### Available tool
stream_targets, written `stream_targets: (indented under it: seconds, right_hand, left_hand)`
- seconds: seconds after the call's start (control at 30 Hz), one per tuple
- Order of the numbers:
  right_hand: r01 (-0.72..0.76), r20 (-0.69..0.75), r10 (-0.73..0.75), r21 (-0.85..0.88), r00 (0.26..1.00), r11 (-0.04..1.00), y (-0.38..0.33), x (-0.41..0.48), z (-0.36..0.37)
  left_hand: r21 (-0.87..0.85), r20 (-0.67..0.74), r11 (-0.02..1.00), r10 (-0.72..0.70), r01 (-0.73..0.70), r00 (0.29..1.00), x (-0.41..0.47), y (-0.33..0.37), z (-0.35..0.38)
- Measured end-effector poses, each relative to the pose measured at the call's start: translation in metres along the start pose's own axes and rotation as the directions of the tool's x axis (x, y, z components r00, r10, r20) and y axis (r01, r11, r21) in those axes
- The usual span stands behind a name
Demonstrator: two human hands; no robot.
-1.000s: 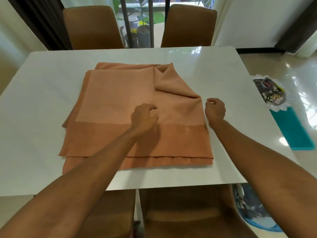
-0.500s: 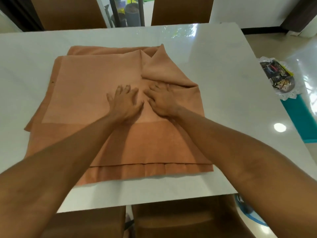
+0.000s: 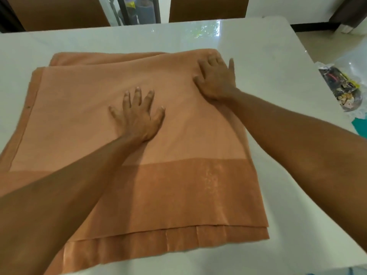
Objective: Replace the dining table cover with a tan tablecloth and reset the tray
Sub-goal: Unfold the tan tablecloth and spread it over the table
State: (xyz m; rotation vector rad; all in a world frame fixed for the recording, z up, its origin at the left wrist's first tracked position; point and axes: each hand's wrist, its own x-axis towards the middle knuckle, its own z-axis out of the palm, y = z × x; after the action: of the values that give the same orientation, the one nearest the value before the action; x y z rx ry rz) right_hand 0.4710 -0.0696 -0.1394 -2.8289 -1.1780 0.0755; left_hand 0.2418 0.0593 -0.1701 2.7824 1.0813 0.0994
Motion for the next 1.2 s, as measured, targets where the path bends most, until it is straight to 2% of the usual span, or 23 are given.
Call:
stream_targets:
  seconds: [0.33, 0.53, 0.63, 0.77, 0.87, 0.93, 1.03, 1.13, 1.2]
  right_hand:
    - [0.002, 0.011, -0.004, 0.136, 1.000, 0.991, -0.087, -0.086, 0.041]
    - [0.032, 0.047, -0.039, 0.138, 0.998, 0.990, -0.109, -0.150, 0.042]
    - [0.021, 0.112, -0.037, 0.140, 0.993, 0.990, -0.119, -0.163, 0.039]
    - [0.058, 0.163, -0.080, 0.134, 0.983, 0.989, -0.154, -0.181, 0.035]
    - [0.180, 0.196, -0.204, 0.134, 0.959, 0.975, -0.213, -0.206, 0.033]
    - [0.239, 0.209, -0.275, 0.183, 0.938, 0.954, -0.246, -0.223, 0.037]
    - [0.329, 0.214, -0.384, 0.249, 0.898, 0.911, -0.303, -0.252, 0.040]
    - [0.346, 0.223, -0.403, 0.255, 0.888, 0.903, -0.335, -0.271, 0.045]
    - [0.323, 0.202, -0.375, 0.249, 0.905, 0.913, -0.343, -0.277, 0.046]
  left_hand:
    - [-0.034, -0.041, 0.999, -0.024, 0.023, 0.999, 0.001, 0.001, 0.002]
    - [-0.300, -0.119, 0.952, 0.031, -0.066, 0.992, -0.027, -0.016, -0.013]
    - [-0.290, -0.138, 0.950, 0.075, -0.113, 0.988, -0.061, -0.052, -0.023]
    - [-0.372, -0.235, 0.928, -0.054, -0.038, 0.971, -0.124, -0.128, -0.047]
    - [-0.365, -0.229, 0.928, -0.166, 0.074, 0.959, -0.179, -0.199, -0.070]
    - [-0.316, -0.176, 0.926, -0.272, 0.207, 0.946, -0.209, -0.228, -0.074]
    - [-0.274, -0.046, 0.871, -0.435, 0.408, 0.899, -0.253, -0.263, -0.084]
    - [-0.308, 0.018, 0.854, -0.435, 0.419, 0.900, -0.272, -0.278, -0.092]
    - [-0.381, 0.073, 0.806, -0.462, 0.453, 0.884, -0.276, -0.281, -0.096]
